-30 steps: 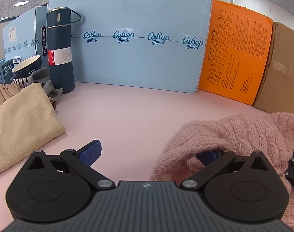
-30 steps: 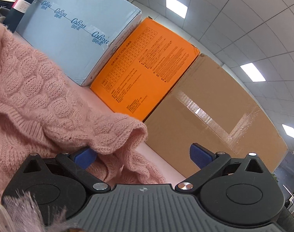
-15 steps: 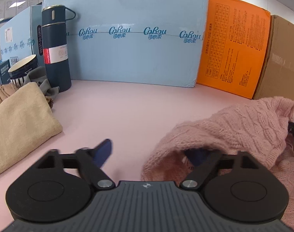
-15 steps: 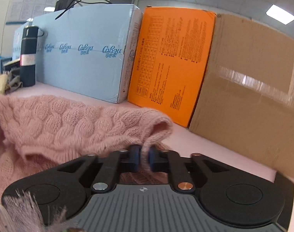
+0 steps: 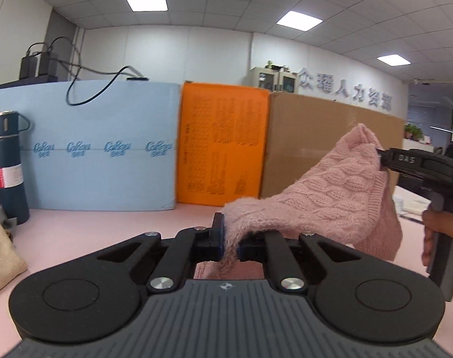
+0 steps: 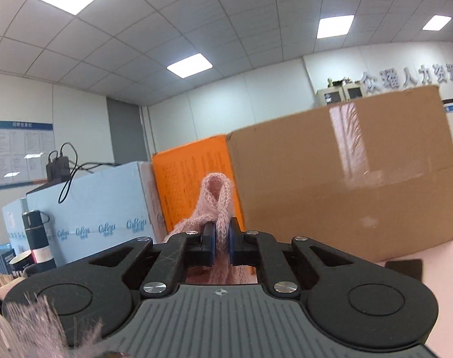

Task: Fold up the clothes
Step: 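Grasp the sweater with the right gripper and lift it up while the left gripper holds it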

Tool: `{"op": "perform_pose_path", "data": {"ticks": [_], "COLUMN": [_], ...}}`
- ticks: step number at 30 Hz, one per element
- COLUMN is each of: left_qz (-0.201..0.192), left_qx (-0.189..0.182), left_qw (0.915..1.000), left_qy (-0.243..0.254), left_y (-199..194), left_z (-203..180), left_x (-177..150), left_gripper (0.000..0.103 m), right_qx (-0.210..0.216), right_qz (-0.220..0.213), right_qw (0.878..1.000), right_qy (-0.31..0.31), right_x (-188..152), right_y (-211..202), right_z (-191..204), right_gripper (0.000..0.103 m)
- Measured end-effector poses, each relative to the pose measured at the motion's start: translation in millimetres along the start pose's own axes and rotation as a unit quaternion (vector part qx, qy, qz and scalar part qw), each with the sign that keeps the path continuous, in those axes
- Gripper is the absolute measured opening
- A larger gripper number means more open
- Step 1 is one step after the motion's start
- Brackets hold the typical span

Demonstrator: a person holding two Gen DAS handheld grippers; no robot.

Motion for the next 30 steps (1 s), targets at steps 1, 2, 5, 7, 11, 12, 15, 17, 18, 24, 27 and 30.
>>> {"op": "perform_pose_path", "data": {"ticks": [1,2,5,7,11,12,15,17,18,24,27,30], "left_qz": [-0.006,-0.012,-0.017,-0.018,-0.016,-0.019,-0.039,-0.054,-0.060,-0.050,-0.024,0.022], "left_qx": [-0.016,-0.033,-0.096,-0.140,-0.212,-0.228,-0.271,-0.293,-0.301,-0.270,-0.194,-0.106], "left_qw": [0.9998,0.9993,0.9945,0.9885,0.9729,0.9687,0.9575,0.9510,0.9485,0.9609,0.9808,0.9927], "left_qy": [0.008,0.016,0.037,0.054,0.091,0.095,0.092,0.084,0.079,0.038,0.001,-0.053], "left_y": [-6.6,-13.5,-32.8,-44.3,-62.2,-68.0,-88.5,-101.3,-105.9,-98.3,-80.8,-57.3], "left_z": [-16.3,-34.5,-96.6,-141.9,-224.2,-240.2,-273.7,-285.0,-286.8,-251.6,-195.0,-117.4], "left_x": [6.1,11.8,22.6,26.5,32.5,35.8,50.9,61.5,65.3,64.9,54.0,35.6], "left_gripper": [0.007,0.007,0.007,0.007,0.007,0.007,0.007,0.007,0.007,0.007,0.007,0.007], "right_qx": [-0.010,-0.022,-0.059,-0.083,-0.142,-0.155,-0.196,-0.217,-0.223,-0.198,-0.144,-0.070], "right_qz": [-0.010,-0.022,-0.056,-0.076,-0.112,-0.121,-0.154,-0.178,-0.187,-0.165,-0.128,-0.077], "right_qw": [1.000,1.000,0.997,0.994,0.983,0.980,0.968,0.959,0.956,0.964,0.979,0.992], "right_qy": [0.003,0.005,0.004,0.007,0.003,-0.001,-0.018,-0.028,-0.032,-0.069,-0.069,-0.069], "right_x": [9.1,19.3,45.2,58.9,88.9,97.3,123.7,141.1,148.4,147.1,125.2,86.5], "right_y": [-8.6,-18.9,-53.2,-78.0,-138.2,-153.3,-196.3,-219.7,-228.1,-210.1,-165.2,-96.9], "right_z": [-7.3,-16.5,-41.6,-59.0,-94.7,-101.6,-116.8,-122.5,-124.1,-102.8,-72.7,-21.7], "right_gripper": [0.008,0.008,0.008,0.008,0.008,0.008,0.008,0.008,0.008,0.008,0.008,0.008]}}
Point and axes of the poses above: each gripper's, at about its wrist camera, not at the fingertips, and y roughly the way its jaws point, z to its left, x to its top, the point moved 5 cm from there along y, roughly the way its jaws point, and after that the axes turned 1 degree about z, right-handed, at the moved point
